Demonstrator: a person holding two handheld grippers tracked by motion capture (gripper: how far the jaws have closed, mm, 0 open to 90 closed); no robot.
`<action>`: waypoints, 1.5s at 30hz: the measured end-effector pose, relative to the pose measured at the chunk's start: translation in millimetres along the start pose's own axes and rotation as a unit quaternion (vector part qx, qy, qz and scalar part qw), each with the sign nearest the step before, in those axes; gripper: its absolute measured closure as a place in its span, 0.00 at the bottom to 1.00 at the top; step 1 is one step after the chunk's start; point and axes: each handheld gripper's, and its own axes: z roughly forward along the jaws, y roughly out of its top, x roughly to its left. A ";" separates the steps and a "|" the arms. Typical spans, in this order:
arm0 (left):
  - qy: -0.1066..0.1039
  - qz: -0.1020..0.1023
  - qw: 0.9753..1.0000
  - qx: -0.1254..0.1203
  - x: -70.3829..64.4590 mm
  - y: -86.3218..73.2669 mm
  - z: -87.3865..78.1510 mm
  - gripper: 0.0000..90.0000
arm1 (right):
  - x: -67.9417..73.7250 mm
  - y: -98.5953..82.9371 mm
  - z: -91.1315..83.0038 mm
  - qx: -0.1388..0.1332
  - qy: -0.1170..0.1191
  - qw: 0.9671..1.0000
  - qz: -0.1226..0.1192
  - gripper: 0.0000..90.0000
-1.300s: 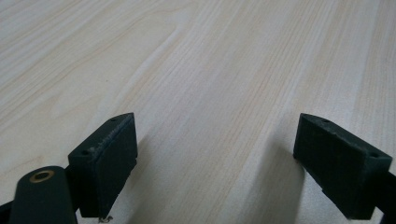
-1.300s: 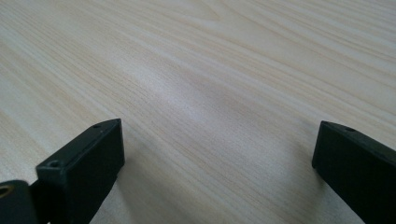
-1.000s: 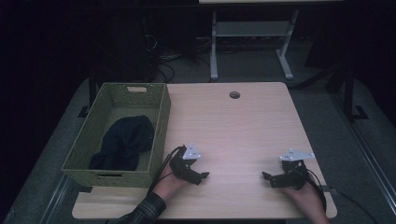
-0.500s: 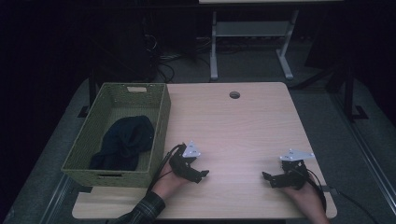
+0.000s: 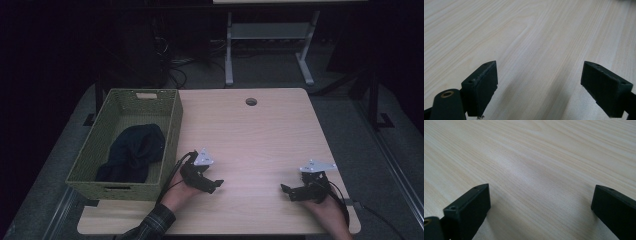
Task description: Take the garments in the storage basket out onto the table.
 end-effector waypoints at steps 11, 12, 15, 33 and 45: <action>0.003 0.000 1.000 -0.004 -0.2 5.7 -6.3 0.15 | 0.0 0.0 0.0 0.000 0.000 1.000 0.000 0.02; 0.004 0.002 1.000 -0.003 0.0 6.4 -7.0 0.15 | 0.0 0.0 0.0 0.000 0.000 1.000 0.000 0.02; 0.003 -0.001 1.000 -0.004 0.4 8.0 -8.8 0.15 | 0.0 0.0 0.0 0.000 0.000 1.000 0.000 0.02; -0.011 -0.001 1.000 -0.009 0.0 16.6 -17.8 0.15 | 0.0 0.0 0.0 0.000 0.000 1.000 0.000 0.02; -0.033 -0.010 0.999 -0.025 0.7 24.0 -29.2 0.15 | 0.0 0.0 0.1 0.000 0.000 1.000 0.000 0.02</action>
